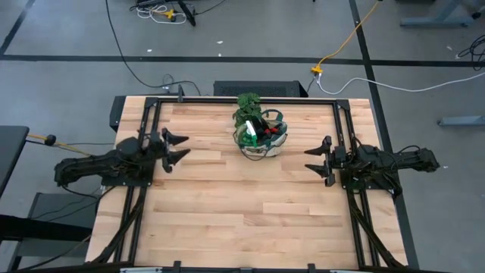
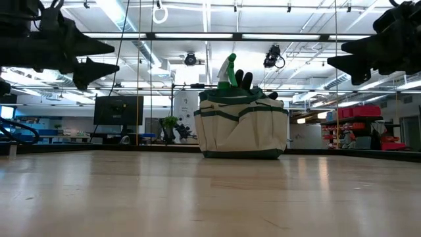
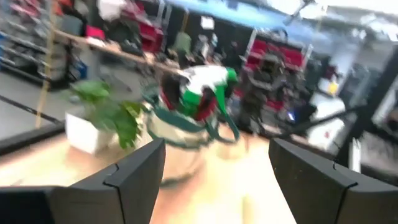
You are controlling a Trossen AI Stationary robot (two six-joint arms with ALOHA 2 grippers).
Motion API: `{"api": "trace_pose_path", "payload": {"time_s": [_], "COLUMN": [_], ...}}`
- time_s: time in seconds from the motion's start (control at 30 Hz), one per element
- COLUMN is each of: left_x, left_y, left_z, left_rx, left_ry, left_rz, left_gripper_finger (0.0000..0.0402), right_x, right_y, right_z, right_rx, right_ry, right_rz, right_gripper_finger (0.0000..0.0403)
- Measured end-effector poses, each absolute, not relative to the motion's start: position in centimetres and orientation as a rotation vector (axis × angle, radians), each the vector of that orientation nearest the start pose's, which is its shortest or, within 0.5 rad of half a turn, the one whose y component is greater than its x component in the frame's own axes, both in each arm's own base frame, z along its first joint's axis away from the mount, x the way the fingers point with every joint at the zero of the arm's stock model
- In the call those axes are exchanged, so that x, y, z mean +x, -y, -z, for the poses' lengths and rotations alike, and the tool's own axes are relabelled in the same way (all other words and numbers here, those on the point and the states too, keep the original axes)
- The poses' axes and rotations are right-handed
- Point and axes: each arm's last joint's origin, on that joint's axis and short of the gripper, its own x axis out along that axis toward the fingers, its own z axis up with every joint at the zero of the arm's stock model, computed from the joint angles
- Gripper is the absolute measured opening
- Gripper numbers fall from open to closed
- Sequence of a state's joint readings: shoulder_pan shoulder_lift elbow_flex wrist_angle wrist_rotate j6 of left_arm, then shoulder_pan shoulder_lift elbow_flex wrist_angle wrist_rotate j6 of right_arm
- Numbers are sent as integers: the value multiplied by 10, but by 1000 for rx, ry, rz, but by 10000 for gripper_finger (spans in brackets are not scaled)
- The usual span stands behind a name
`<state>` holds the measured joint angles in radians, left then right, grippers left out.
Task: Pick & Place Garden tools in Gardening bag
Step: Return to Home Position
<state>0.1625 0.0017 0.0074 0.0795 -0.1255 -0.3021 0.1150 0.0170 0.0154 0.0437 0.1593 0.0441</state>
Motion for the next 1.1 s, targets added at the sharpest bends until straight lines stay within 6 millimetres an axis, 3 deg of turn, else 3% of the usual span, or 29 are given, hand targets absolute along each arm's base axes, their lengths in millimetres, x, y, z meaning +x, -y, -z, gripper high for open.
{"api": "trace_pose_path", "payload": {"time_s": [0.27, 0.53, 1.1], "left_x": [96, 96, 96], "left_y": [-16, -15, -15], "left_z": [-170, -170, -170], "left_rx": [-87, -199, -220], "left_ry": [50, 59, 61], "left_rz": [-164, -157, -157], "left_gripper_finger": [291, 291, 291], "right_x": [97, 97, 97], "right_y": [-7, -7, -7], "right_z": [-172, -172, -172], "right_rx": [50, 49, 50], "right_ry": [43, 43, 44], "right_rz": [43, 43, 43], "right_gripper_finger": [247, 247, 247]}}
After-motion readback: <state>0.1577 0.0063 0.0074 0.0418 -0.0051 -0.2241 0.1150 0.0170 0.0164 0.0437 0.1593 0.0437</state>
